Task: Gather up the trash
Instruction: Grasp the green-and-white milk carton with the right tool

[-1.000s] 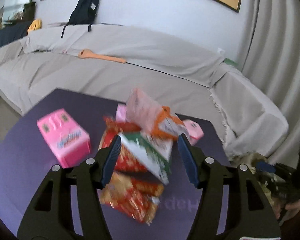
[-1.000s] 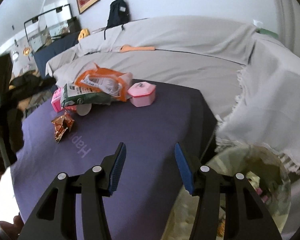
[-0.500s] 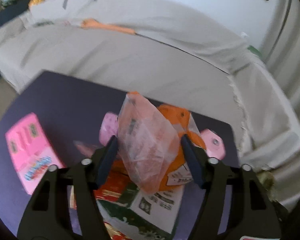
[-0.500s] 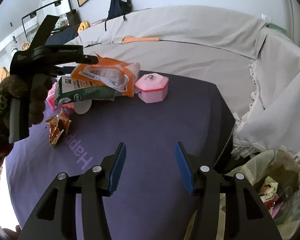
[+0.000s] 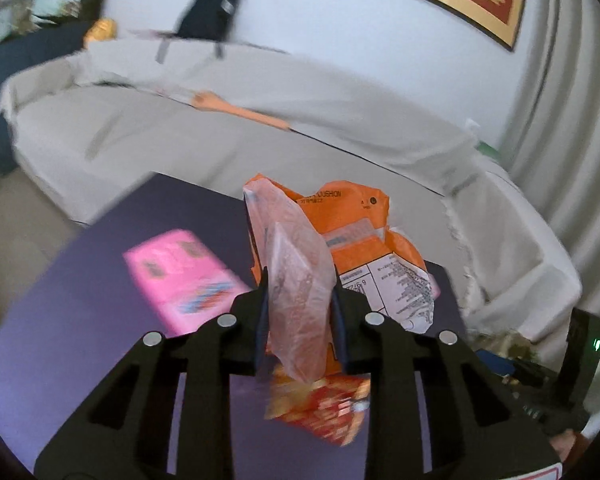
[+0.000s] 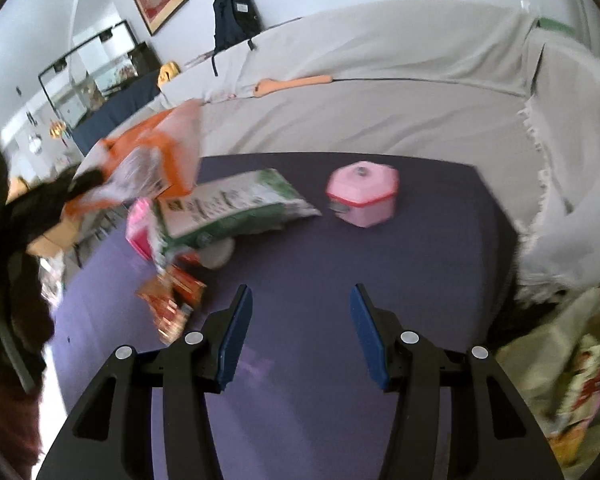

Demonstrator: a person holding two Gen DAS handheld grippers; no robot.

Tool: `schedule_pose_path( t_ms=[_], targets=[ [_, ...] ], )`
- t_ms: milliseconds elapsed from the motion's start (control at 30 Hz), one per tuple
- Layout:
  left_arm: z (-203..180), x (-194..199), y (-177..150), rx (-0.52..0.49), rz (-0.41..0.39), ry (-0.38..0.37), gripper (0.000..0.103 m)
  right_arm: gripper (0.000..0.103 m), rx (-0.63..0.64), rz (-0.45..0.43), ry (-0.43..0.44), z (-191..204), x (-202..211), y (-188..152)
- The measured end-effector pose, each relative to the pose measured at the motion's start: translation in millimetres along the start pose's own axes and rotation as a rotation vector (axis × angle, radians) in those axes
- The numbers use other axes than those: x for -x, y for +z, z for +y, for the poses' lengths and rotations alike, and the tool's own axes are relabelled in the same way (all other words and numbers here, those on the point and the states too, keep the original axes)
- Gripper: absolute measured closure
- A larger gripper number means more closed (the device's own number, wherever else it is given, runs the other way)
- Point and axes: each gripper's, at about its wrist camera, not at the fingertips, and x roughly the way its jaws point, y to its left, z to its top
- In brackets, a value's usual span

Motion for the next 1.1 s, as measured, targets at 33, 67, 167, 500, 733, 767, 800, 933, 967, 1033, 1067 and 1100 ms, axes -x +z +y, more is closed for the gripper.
schedule_pose_path(
  t_ms=[33,67,167,500,733,767,800,933,967,1033,1067,1100],
  targets=[
    [7,6,-3,0.005,-0.007,0.027,0.078,0.055,-0.020,0.002,0.018,4,-4,2],
    [16,12,-6,0.015,-0.006,0.047,0.078,0.055,-0.052,0.002,0.042,10,-9,6],
    [38,25,-26,0.059,0.000,0.075,0.077,0.055,-0.120,-0.013,0.077,21,-21,17],
    [87,30,-69,0.098,0.070,0.101,0.076,0.055,-0.088,-0.065,0.041,73,-73,68],
    [92,36,-74,0.123,0.066,0.080,0.074,0.055,0.113,0.019,-0.035,91,-102,82],
    [94,37,-74,0.134,0.068,0.078,0.074,0.053,0.135,0.011,-0.042,90,-96,77],
    [95,37,-76,0.147,0.071,0.075,0.074,0.051,0.149,0.010,-0.050,89,-93,73],
    [95,38,-80,0.196,0.080,0.045,0.074,0.051,0.158,0.103,-0.048,71,-89,49],
    [94,38,-81,0.198,0.081,0.041,0.074,0.050,0.159,0.120,-0.048,66,-88,42],
    [93,37,-84,0.198,0.087,0.038,0.074,0.047,0.155,0.122,-0.037,57,-83,31],
    [91,37,-86,0.195,0.093,0.038,0.074,0.044,0.149,0.128,-0.042,54,-84,29],
    [90,37,-87,0.191,0.097,0.038,0.074,0.044,0.141,0.120,-0.033,51,-82,27]
  ],
)
